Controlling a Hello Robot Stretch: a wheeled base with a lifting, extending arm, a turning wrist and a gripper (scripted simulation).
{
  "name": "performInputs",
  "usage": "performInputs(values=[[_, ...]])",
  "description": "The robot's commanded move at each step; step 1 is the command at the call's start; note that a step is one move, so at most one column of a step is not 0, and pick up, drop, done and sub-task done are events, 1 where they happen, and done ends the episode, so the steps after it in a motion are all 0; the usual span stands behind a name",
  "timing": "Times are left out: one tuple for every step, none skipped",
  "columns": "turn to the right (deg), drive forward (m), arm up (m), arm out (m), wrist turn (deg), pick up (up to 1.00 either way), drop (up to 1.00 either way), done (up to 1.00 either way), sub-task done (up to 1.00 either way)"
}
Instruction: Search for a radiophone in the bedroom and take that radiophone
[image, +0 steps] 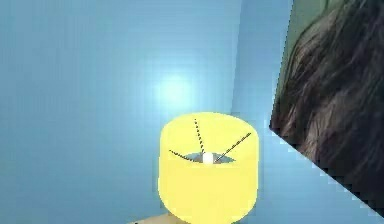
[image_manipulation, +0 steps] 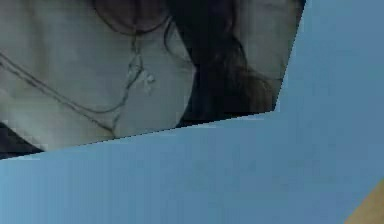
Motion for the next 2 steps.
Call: performInputs(values=[[-45.0,0.0,0.0,0.0,0.0,0.0,0.0,0.0,0.0],[-45.0,0.0,0.0,0.0,0.0,0.0,0.0,0.0,0.0]])
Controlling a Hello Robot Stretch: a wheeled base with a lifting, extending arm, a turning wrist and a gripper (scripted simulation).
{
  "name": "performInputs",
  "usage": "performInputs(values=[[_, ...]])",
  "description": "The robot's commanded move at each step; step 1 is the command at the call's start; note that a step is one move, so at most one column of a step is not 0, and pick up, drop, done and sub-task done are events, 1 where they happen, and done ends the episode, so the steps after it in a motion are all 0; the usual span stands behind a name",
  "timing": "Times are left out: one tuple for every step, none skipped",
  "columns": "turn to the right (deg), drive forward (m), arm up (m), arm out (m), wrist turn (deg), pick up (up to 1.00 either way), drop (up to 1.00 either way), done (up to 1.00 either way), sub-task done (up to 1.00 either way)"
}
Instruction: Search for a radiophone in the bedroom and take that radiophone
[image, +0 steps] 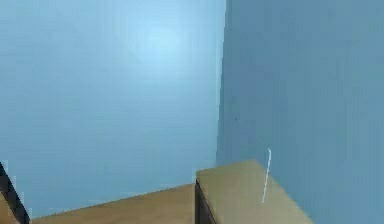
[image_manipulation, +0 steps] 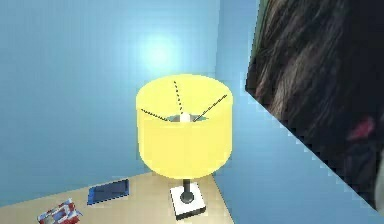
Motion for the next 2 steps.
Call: performInputs(values=[[-24.0,0.0,0.0,0.0,0.0,0.0,0.0,0.0,0.0],[0.0,0.0,0.5,0.0,0.0,0.0,0.0,0.0,0.0]])
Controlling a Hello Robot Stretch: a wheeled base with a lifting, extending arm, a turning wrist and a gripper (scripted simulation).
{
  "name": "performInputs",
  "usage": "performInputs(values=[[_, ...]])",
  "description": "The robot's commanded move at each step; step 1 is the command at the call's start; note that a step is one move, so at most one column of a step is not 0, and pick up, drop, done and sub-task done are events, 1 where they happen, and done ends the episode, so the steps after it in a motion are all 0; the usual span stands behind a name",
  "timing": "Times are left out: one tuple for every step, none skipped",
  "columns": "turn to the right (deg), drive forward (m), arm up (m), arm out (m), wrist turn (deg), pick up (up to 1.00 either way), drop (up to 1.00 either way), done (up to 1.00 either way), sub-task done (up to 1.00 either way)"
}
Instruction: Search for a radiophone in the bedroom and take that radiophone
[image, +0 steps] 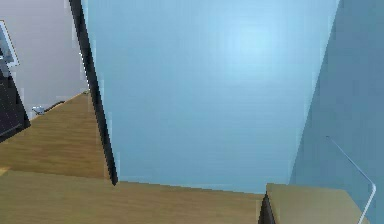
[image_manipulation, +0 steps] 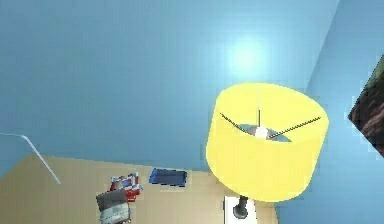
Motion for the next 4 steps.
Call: performInputs(values=[[0.0,0.0,0.28,0.0,0.0,0.0,0.0,0.0,0.0],[0.0,0.0,0.0,0.22,0.0,0.0,0.0,0.0,0.0],[0.0,0.0,0.0,0.0,45.0,0.0,0.0,0.0,0.0],[0.0,0.0,0.0,0.0,45.0,0.0,0.0,0.0,0.0]])
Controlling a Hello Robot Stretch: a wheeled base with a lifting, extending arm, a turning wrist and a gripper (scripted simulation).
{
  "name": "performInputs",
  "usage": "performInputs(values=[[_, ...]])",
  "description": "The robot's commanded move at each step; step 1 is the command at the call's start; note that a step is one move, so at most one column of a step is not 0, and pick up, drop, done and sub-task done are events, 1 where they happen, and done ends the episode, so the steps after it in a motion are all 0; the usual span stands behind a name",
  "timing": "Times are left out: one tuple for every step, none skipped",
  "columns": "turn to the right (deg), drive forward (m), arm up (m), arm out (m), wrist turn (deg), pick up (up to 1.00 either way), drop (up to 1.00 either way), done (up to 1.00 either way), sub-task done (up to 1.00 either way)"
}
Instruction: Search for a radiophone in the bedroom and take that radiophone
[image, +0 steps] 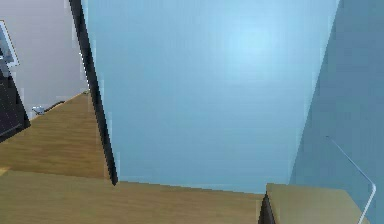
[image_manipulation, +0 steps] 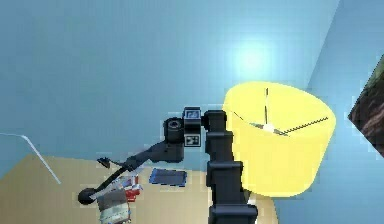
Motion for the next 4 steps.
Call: performInputs(values=[[0.0,0.0,0.0,0.0,45.0,0.0,0.0,0.0,0.0],[0.0,0.0,0.0,0.0,45.0,0.0,0.0,0.0,0.0],[0.0,0.0,-0.3,0.0,0.0,0.0,0.0,0.0,0.0],[0.0,0.0,0.0,0.0,0.0,1.0,0.0,0.0,0.0]])
